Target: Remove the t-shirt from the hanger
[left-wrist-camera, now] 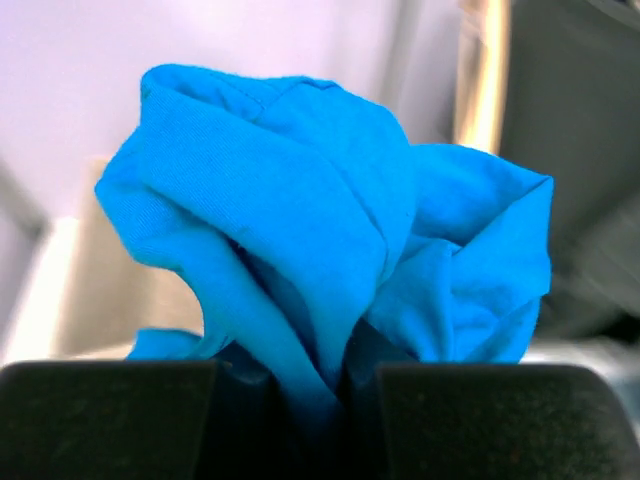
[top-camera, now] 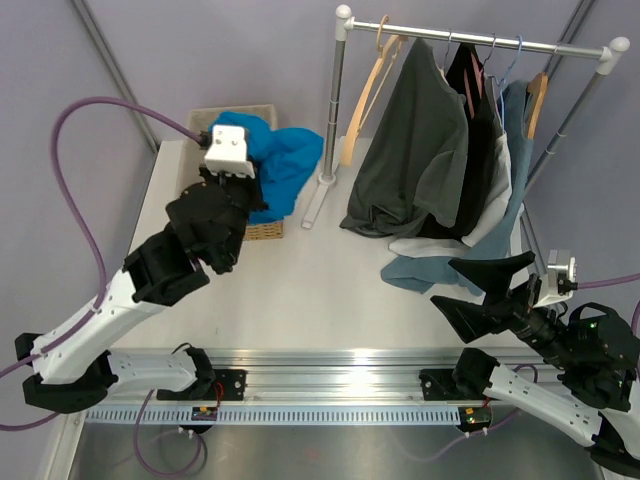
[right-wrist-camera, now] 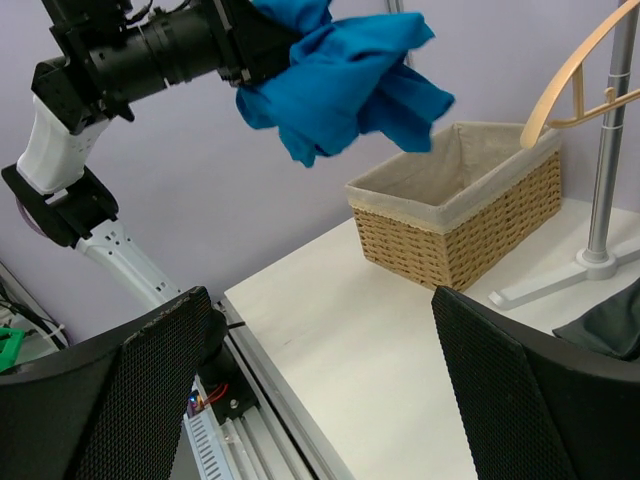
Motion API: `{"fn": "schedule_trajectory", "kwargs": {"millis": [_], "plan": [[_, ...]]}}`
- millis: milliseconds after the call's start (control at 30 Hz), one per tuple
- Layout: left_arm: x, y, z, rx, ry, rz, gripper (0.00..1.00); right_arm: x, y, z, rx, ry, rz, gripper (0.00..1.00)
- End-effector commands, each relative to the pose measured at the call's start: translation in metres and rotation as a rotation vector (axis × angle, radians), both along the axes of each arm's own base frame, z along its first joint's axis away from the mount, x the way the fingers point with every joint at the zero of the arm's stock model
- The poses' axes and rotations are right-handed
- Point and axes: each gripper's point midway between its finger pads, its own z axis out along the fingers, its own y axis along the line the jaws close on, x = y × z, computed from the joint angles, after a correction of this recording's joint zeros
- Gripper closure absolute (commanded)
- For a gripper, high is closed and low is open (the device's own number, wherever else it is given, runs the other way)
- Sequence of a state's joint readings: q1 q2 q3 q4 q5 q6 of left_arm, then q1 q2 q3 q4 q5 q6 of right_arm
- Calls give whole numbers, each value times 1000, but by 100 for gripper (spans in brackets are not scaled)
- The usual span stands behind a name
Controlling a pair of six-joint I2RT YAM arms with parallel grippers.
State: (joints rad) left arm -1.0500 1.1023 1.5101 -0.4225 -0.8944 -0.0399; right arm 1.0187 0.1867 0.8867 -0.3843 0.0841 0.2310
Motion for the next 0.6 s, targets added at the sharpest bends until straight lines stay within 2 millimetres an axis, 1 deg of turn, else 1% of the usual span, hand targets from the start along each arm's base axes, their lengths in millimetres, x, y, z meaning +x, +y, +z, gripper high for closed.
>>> {"fn": "schedule_trajectory", "kwargs": {"millis": [0, 33, 67, 100, 133, 167, 233, 267, 300, 333, 400, 433, 467, 500, 533, 567], "plan": [[18, 48, 40, 45, -71, 224, 100, -5, -2, 9, 31, -37, 17, 1], [23, 51, 46, 33, -80, 228, 100, -5, -2, 9, 28, -38, 18, 0], [31, 66, 50, 26, -84, 280, 100, -6, -2, 9, 31, -37, 19, 0], [40, 68, 50, 31, -81, 301, 100, -6, -1, 8, 29, -35, 22, 0], [45, 70, 56, 19, -93, 301, 100, -6, -1, 8, 28, -36, 24, 1], [56, 83, 57, 20, -96, 343, 100, -6, -1, 8, 30, -36, 26, 1], [79, 76, 50, 23, -88, 329, 100, -7, 1, 8, 28, -36, 33, 1], [91, 89, 50, 13, -87, 360, 100, -6, 3, 7, 26, -32, 34, 0], [109, 83, 41, 6, -67, 349, 100, -7, 4, 7, 23, -33, 41, 1], [122, 88, 42, -5, -70, 338, 100, -6, 5, 6, 18, -29, 43, 0], [143, 87, 35, -3, -54, 331, 100, -9, 9, 6, 15, -30, 66, 0], [162, 83, 21, 8, -24, 337, 100, -9, 11, 6, 10, -25, 70, 1], [172, 92, 21, -10, -24, 358, 100, -9, 12, 5, 7, -22, 77, 1], [183, 93, 15, -11, -16, 357, 100, -9, 12, 7, 10, -23, 76, 0], [205, 91, -3, 9, 18, 340, 100, -10, 16, 5, -2, -17, 90, 1], [214, 91, -11, 13, 29, 337, 100, -12, 17, 4, -8, -21, 105, 0]]}}
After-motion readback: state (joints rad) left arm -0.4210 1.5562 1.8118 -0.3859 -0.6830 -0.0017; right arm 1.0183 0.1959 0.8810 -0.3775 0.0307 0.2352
